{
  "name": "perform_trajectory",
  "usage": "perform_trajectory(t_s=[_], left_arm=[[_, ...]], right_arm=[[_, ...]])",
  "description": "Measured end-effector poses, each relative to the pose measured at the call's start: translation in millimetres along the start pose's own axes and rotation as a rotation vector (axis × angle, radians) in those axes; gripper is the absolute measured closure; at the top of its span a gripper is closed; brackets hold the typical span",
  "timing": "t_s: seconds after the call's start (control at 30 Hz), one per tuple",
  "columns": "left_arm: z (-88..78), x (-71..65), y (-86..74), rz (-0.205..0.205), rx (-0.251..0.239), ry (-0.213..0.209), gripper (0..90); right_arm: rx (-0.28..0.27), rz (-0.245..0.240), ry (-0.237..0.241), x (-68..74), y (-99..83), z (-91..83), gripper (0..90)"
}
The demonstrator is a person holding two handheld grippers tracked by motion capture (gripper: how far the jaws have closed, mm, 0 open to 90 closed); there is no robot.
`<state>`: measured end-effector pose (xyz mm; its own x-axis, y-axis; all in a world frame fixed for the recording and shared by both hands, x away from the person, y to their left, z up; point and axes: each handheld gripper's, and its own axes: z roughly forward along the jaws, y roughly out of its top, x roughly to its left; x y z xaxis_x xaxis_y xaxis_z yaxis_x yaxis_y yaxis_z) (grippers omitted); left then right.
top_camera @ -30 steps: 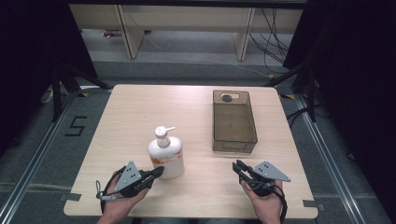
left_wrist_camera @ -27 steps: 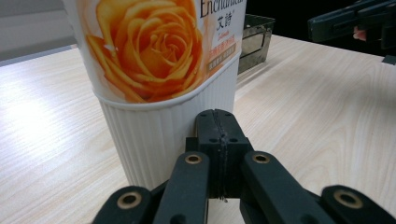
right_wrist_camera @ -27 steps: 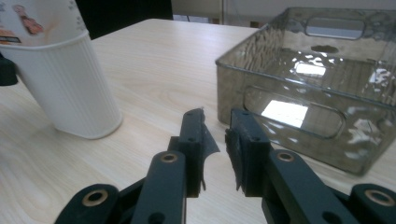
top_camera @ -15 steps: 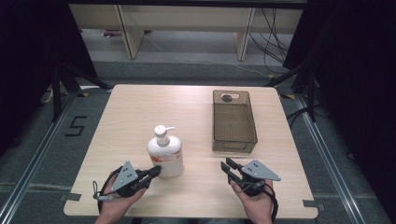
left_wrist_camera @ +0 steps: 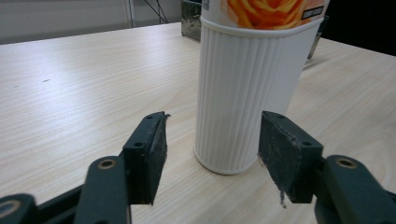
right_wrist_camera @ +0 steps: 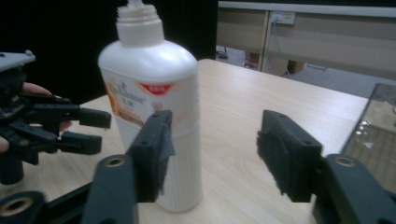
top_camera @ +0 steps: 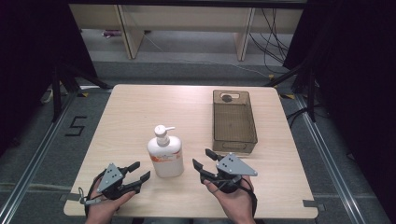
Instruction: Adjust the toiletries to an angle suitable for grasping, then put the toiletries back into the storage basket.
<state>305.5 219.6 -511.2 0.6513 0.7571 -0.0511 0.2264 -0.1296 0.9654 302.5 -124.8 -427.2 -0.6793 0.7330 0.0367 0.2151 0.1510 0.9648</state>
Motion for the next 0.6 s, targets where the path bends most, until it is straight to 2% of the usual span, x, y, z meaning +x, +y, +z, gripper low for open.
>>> perform_trajectory(t_s=[0.03,0.13,0.17,0.2,0.23,0.33,0.37,0.43,0.5,0.53,0.6], left_arm=[[-0.3,0.9,0.5,0.013,0.008,0.010,39.6],[1.4,1.3,0.7,0.013,0.006,0.016,36.7],[2.2,1.9,0.8,0.013,0.007,0.014,36.7],[2.7,2.2,1.1,0.017,0.006,0.015,36.2],[2.8,2.2,1.3,0.016,0.005,0.020,35.3],[2.2,1.8,2.4,0.017,0.004,0.029,34.1],[1.9,1.5,2.7,0.020,0.002,0.032,33.8],[1.7,0.6,2.5,0.011,-0.001,0.036,33.2],[1.8,0.2,1.6,0.010,0.000,0.043,33.0],[2.3,0.2,0.9,0.012,0.003,0.044,32.5],[2.4,0.2,0.9,0.014,0.005,0.044,32.4]], right_arm=[[-0.012,-0.012,-0.005,2.5,2.2,2.3,40.7],[-0.014,-0.019,-0.005,9.0,6.1,5.4,38.9],[-0.026,-0.019,0.012,11.1,7.6,8.0,38.5],[-0.040,-0.041,-0.004,13.1,10.1,9.6,38.1],[-0.048,-0.018,0.021,17.8,11.5,12.3,38.0],[-0.052,-0.044,0.024,21.9,15.8,14.5,38.3],[-0.048,-0.021,0.045,24.7,16.9,15.9,38.6],[-0.052,-0.041,0.038,26.1,19.8,18.2,39.3],[-0.046,-0.027,0.050,27.9,21.0,19.5,39.9],[-0.068,-0.049,0.030,30.6,23.7,21.6,41.4],[-0.068,-0.037,0.036,32.4,24.4,22.4,41.9]])
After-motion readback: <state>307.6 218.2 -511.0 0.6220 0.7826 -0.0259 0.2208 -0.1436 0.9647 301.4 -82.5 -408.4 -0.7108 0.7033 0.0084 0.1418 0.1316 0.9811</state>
